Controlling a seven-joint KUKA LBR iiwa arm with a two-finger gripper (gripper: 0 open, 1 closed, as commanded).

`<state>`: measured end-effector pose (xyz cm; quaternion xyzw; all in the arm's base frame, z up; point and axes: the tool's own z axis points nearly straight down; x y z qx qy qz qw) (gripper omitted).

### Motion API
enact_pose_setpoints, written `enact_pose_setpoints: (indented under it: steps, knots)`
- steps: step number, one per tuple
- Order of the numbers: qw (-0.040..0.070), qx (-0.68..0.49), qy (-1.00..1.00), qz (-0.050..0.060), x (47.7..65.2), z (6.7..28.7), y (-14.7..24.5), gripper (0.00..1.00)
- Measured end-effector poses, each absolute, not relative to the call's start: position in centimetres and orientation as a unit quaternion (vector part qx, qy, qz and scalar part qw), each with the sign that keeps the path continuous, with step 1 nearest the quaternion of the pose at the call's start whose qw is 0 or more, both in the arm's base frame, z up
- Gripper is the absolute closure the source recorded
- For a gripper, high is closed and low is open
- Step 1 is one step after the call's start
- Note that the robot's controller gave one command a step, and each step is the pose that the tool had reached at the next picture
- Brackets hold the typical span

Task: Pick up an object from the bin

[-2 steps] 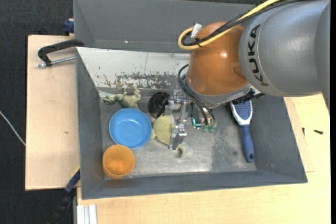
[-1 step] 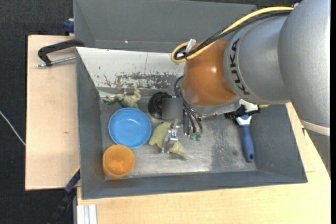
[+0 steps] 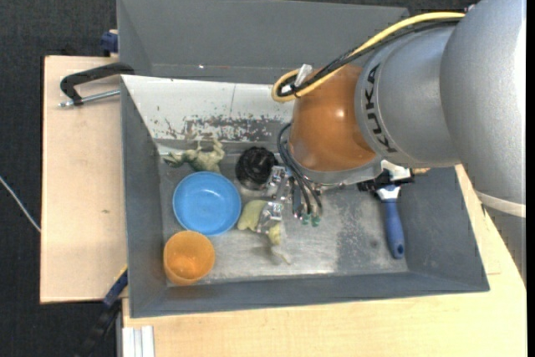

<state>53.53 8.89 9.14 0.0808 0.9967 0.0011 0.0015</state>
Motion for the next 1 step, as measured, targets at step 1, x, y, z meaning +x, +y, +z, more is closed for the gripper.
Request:
enact_pose_setpoints:
  steps: [1]
  knots:
    - [0.007,0.011,1.0,0.001,54.07,22.62,6.16,1.0]
